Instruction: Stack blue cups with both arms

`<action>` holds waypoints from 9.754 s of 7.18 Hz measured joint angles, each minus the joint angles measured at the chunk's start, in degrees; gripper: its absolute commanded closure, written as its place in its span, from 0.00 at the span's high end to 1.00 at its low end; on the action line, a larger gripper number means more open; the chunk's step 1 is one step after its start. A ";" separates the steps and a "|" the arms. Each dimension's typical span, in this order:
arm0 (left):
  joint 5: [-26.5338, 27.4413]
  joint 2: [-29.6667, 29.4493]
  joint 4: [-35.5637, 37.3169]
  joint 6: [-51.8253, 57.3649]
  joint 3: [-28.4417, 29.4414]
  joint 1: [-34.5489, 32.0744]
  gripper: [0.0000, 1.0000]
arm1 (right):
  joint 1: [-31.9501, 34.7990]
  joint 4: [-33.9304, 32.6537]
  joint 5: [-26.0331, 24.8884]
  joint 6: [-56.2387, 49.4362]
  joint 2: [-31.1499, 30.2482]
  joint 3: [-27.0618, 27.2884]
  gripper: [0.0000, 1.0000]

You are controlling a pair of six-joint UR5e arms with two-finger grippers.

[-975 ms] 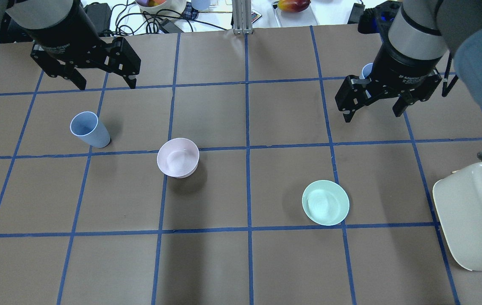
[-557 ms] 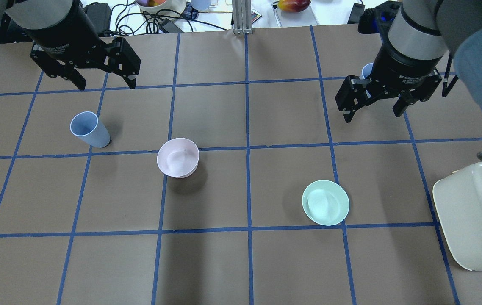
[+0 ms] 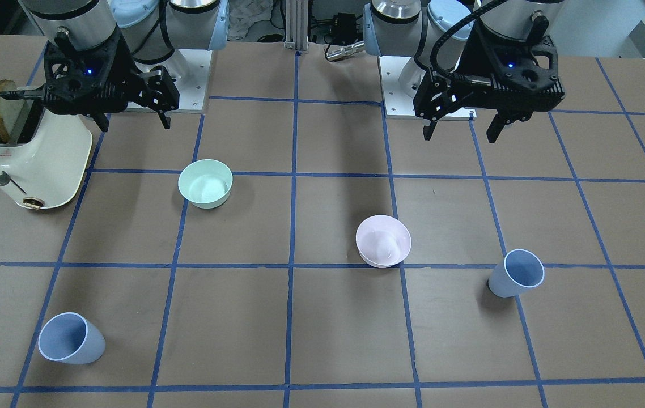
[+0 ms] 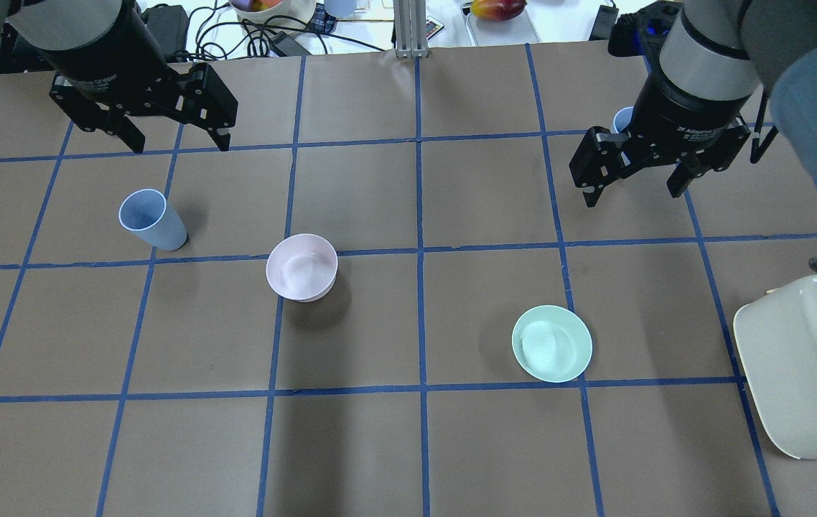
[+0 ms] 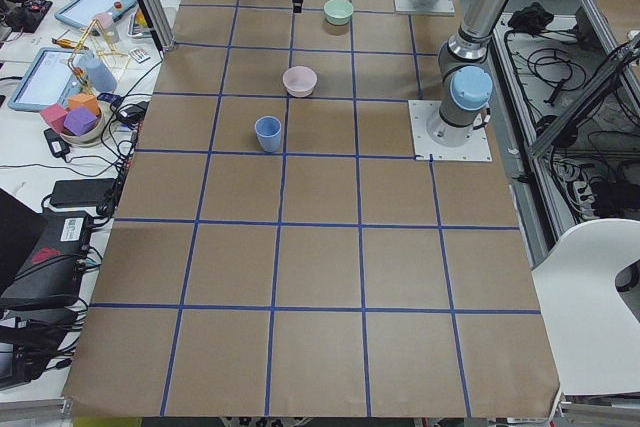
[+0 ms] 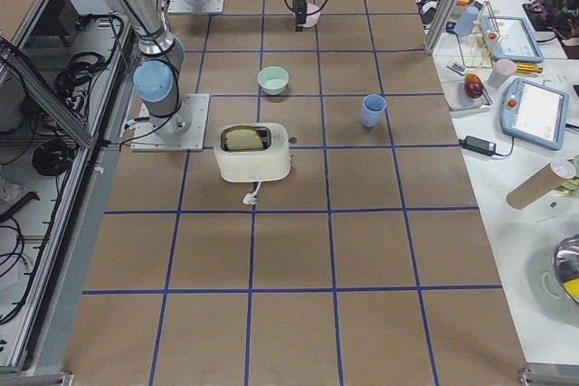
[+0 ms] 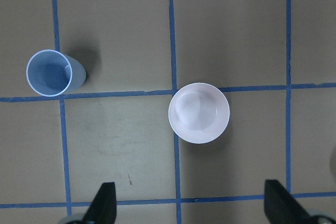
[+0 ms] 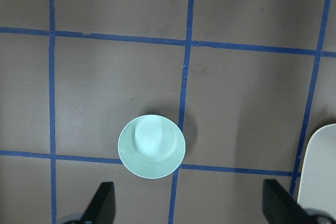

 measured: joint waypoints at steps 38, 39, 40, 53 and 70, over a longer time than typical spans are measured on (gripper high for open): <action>-4.54 -43.11 19.41 -37.65 23.10 -17.49 0.00 | -15.03 -28.73 0.47 -19.76 40.41 -14.99 1.00; -4.46 -43.77 21.10 -37.61 23.14 -17.56 0.00 | -15.03 -28.73 0.59 -19.76 41.08 -14.98 0.66; -4.35 -44.27 22.58 -37.52 23.31 -17.58 0.00 | -15.03 -28.73 0.69 -19.78 41.54 -15.07 0.08; -6.55 -14.27 -29.65 -19.98 20.78 -7.07 0.94 | -0.13 -11.24 6.20 10.54 34.52 -26.19 0.00; 0.26 -1.66 3.96 -12.25 -2.33 -5.12 1.00 | 14.69 -18.15 0.36 30.86 43.29 -33.09 0.00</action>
